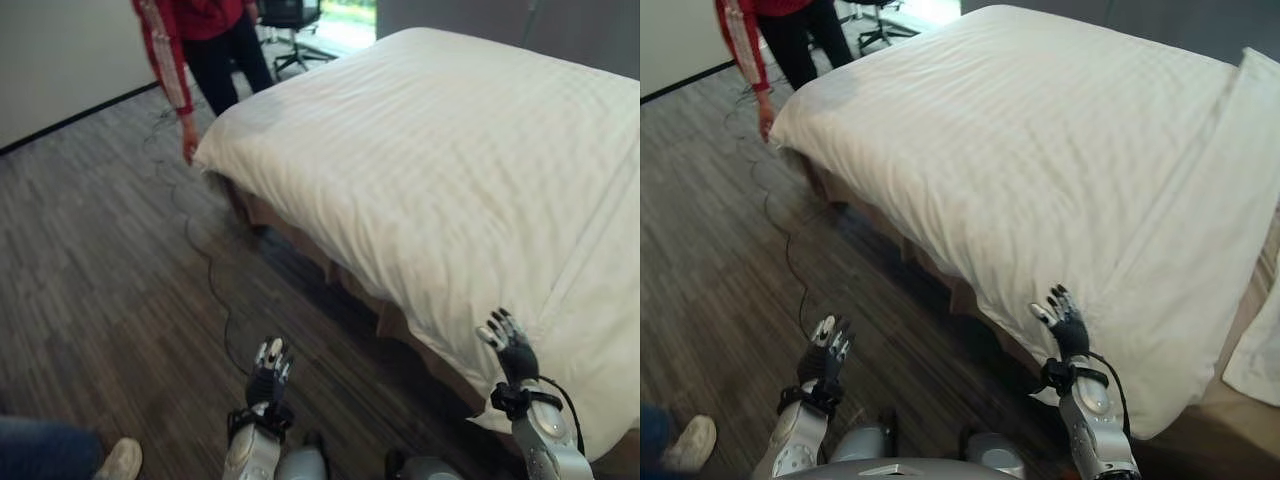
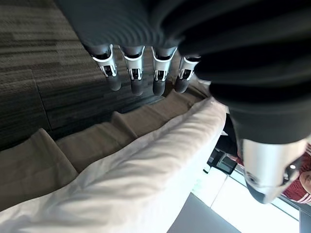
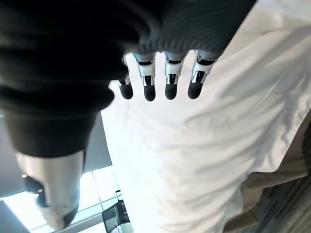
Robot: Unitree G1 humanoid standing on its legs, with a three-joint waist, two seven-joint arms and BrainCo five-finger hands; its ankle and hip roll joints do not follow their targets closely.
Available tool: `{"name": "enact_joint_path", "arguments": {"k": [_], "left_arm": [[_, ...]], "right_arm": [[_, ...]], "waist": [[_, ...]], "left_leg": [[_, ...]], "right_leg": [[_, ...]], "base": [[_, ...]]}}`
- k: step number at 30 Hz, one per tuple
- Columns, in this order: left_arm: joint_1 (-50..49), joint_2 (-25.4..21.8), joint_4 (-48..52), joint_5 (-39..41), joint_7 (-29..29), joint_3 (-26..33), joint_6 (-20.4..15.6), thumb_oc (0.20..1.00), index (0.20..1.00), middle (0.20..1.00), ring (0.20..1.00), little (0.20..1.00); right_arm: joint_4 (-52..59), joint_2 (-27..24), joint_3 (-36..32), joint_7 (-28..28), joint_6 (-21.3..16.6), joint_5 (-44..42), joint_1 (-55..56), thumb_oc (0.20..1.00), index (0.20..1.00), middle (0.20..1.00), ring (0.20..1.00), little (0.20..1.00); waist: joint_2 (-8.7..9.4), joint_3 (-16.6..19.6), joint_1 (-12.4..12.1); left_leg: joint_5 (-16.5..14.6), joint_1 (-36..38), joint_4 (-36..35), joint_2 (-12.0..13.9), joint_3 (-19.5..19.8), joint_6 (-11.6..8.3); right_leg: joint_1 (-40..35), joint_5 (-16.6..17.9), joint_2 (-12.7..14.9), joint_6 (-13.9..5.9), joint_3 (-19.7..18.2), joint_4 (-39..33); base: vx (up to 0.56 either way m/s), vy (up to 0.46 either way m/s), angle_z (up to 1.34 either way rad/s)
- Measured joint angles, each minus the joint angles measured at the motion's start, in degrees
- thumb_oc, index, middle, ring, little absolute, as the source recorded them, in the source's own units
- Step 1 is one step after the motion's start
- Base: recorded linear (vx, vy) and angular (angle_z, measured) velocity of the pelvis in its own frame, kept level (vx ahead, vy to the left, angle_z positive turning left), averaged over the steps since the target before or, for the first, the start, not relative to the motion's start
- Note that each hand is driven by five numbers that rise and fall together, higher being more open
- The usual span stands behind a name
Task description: Making the bed.
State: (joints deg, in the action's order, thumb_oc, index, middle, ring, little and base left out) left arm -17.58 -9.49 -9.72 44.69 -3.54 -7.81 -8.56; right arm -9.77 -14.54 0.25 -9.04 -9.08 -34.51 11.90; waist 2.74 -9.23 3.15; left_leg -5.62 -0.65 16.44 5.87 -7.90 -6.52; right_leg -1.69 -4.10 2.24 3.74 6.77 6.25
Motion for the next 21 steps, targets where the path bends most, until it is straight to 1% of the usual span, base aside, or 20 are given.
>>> {"name": "enact_joint_path", "arguments": {"k": [1, 2, 3, 4, 5, 6, 8, 9, 10, 11, 12, 16, 17, 18, 21], "left_arm": [[-0.2, 0.0, 0.5, 0.0, 0.2, 0.1, 0.0, 1.000, 1.000, 1.000, 1.000, 1.000], [0.5, 0.1, 0.7, -0.1, 0.6, 0.3, 0.1, 1.000, 1.000, 1.000, 1.000, 1.000], [1.4, 0.7, 1.4, -0.2, 0.9, 0.2, 0.2, 1.000, 1.000, 1.000, 1.000, 1.000], [1.7, 1.0, 2.2, -0.3, 1.1, 0.3, 0.2, 1.000, 1.000, 1.000, 1.000, 1.000], [1.9, 0.4, 3.3, -0.5, 1.2, 0.5, 0.2, 1.000, 1.000, 1.000, 1.000, 1.000], [1.9, 0.0, 3.7, -0.5, 1.2, 0.7, 0.2, 1.000, 1.000, 1.000, 1.000, 1.000], [1.8, -0.7, 3.8, -0.7, 1.1, 0.8, 0.4, 1.000, 1.000, 1.000, 1.000, 1.000], [2.0, -0.9, 3.9, -0.9, 1.1, 0.8, 0.4, 1.000, 1.000, 1.000, 1.000, 1.000], [2.0, -1.1, 3.9, -1.0, 1.1, 0.8, 0.4, 1.000, 1.000, 1.000, 1.000, 1.000], [1.9, -1.4, 3.9, -1.0, 1.1, 0.8, 0.4, 1.000, 1.000, 1.000, 1.000, 1.000], [1.9, -1.7, 3.9, -1.0, 1.1, 1.0, 0.4, 1.000, 1.000, 1.000, 1.000, 1.000], [1.6, -2.0, 3.9, -1.8, 0.8, 1.5, 0.4, 1.000, 1.000, 1.000, 1.000, 1.000], [1.6, -2.0, 3.9, -2.7, 0.7, 1.6, 0.3, 1.000, 1.000, 1.000, 1.000, 1.000], [1.6, -2.0, 3.9, -3.2, 0.6, 1.5, 0.3, 1.000, 1.000, 1.000, 1.000, 1.000], [2.0, -1.9, 3.9, -3.2, 0.3, 1.4, 0.3, 1.000, 1.000, 1.000, 1.000, 1.000]], "right_arm": [[0.1, -0.2, 0.4, -0.3, -0.2, -0.5, -0.2, 1.000, 1.000, 1.000, 1.000, 1.000], [0.8, -0.4, 0.4, -0.2, -0.5, -1.8, -0.7, 1.000, 1.000, 1.000, 1.000, 1.000], [1.4, -0.8, 0.1, -0.2, -0.5, -2.0, -0.5, 1.000, 1.000, 1.000, 1.000, 1.000], [1.5, -1.0, 0.4, -0.1, -0.5, -1.9, -1.0, 1.000, 1.000, 1.000, 1.000, 1.000], [0.4, 0.3, 1.6, 0.1, -0.3, -1.9, -2.4, 1.000, 1.000, 1.000, 1.000, 1.000], [0.4, 1.2, 2.9, 0.2, -0.3, -1.9, -3.0, 1.000, 1.000, 1.000, 1.000, 1.000], [0.4, 3.2, 5.1, 0.4, -0.3, -2.0, -3.1, 1.000, 1.000, 1.000, 1.000, 1.000], [0.5, 3.8, 5.8, 0.9, -0.3, -2.0, -2.4, 1.000, 1.000, 1.000, 1.000, 1.000], [0.6, 3.7, 6.4, 0.8, -0.2, -1.9, -2.1, 1.000, 1.000, 1.000, 1.000, 1.000], [1.3, 3.1, 7.4, 1.1, 0.1, -1.7, -1.9, 1.000, 1.000, 1.000, 1.000, 1.000], [2.5, 2.2, 7.7, 2.0, 0.3, -1.1, -1.3, 1.000, 1.000, 1.000, 1.000, 1.000], [3.4, 0.9, 6.2, 2.1, 0.4, 5.7, 0.9, 1.000, 1.000, 1.000, 1.000, 1.000], [3.4, 0.8, 5.9, 2.0, 0.5, 6.2, 1.2, 1.000, 1.000, 1.000, 1.000, 1.000], [3.3, 0.8, 5.4, 2.0, 0.6, 7.7, 2.0, 1.000, 1.000, 1.000, 1.000, 1.000], [3.2, 0.8, 5.3, 2.0, 1.0, 7.7, 2.0, 1.000, 1.000, 1.000, 1.000, 1.000]], "waist": [[-0.49, 0.6, -0.1], [-2.65, 1.6, 2.0], [-4.31, 2.1, 2.9], [-6.52, 2.4, 2.0], [-6.63, 2.0, 0.7], [-6.67, 2.3, 0.7], [-5.74, 2.3, 0.1], [-5.04, 2.3, 0.1], [-4.60, 2.6, 0.0], [-4.34, 2.6, 0.0], [-4.08, 2.7, 0.0], [-3.63, 2.9, 0.0], [-3.64, 2.8, 0.2], [-3.48, 2.9, 1.0], [-3.44, 2.9, 1.5]], "left_leg": [[-0.3, 2.6, -1.4, 0.5, -1.2, -0.01], [-0.8, 5.4, -8.3, 0.7, -3.9, -0.89], [0.2, 7.3, -14.4, 0.0, -3.6, 0.05], [1.3, 8.5, -17.3, -0.3, -2.7, 1.88], [1.9, 9.9, -21.7, -0.5, -2.5, 3.01], [2.2, 9.8, -21.5, -0.9, -2.1, 3.43], [2.4, 9.6, -21.2, -1.9, -2.3, 4.01], [2.5, 9.5, -21.2, -2.8, -2.2, 4.52], [2.7, 9.2, -21.2, -3.3, -2.4, 4.92], [2.8, 8.9, -21.2, -3.7, -2.6, 5.30], [3.3, 8.6, -21.2, -4.2, -3.0, 5.90], [3.4, 8.8, -21.2, -5.0, -4.0, 6.39], [3.4, 8.9, -21.2, -5.1, -4.0, 6.43], [3.4, 9.0, -21.2, -5.2, -4.0, 6.45], [3.4, 9.1, -21.3, -5.2, -4.4, 6.50]], "right_leg": [[0.8, 0.0, -0.2, -0.01, 1.0, 0.4], [0.5, 0.9, -0.4, -0.86, 5.6, -1.7], [1.1, 1.3, -0.8, -1.31, 8.1, -2.4], [1.8, 1.7, -1.6, -1.77, 8.4, -2.2], [2.5, 1.9, -1.6, -2.87, 8.5, -1.9], [2.4, 2.1, -1.1, -3.45, 8.5, -2.2], [2.6, 2.7, -0.1, -4.24, 8.1, -2.2], [2.8, 3.1, 0.6, -4.73, 7.1, -2.1], [3.4, 3.4, 0.9, -4.72, 6.5, -2.0], [3.8, 3.9, 1.1, -5.15, 5.8, -2.1], [4.4, 4.5, 1.6, -5.33, 5.3, -2.2], [4.0, 6.3, 2.0, -5.92, 3.9, -4.2], [3.5, 6.8, 1.9, -6.04, 3.9, -4.8], [2.8, 7.5, 1.9, -6.02, 3.8, -6.0], [2.3, 8.4, 1.6, -6.11, 3.4, -7.4]], "base": [[-0.10, 0.103, 1.53], [-0.03, 0.057, 1.57], [0.00, 0.077, 1.46], [0.00, 0.092, 0.68], [0.00, 0.125, 0.22], [-0.01, 0.080, 0.11], [-0.03, 0.099, 0.02], [-0.06, 0.153, -0.01], [-0.05, 0.108, -0.05], [-0.05, 0.107, -0.14], [-0.04, 0.103, -0.13], [-0.02, 0.089, -0.14], [-0.02, 0.085, -0.06], [-0.02, 0.056, -0.01], [-0.01, 0.034, -0.10]]}}
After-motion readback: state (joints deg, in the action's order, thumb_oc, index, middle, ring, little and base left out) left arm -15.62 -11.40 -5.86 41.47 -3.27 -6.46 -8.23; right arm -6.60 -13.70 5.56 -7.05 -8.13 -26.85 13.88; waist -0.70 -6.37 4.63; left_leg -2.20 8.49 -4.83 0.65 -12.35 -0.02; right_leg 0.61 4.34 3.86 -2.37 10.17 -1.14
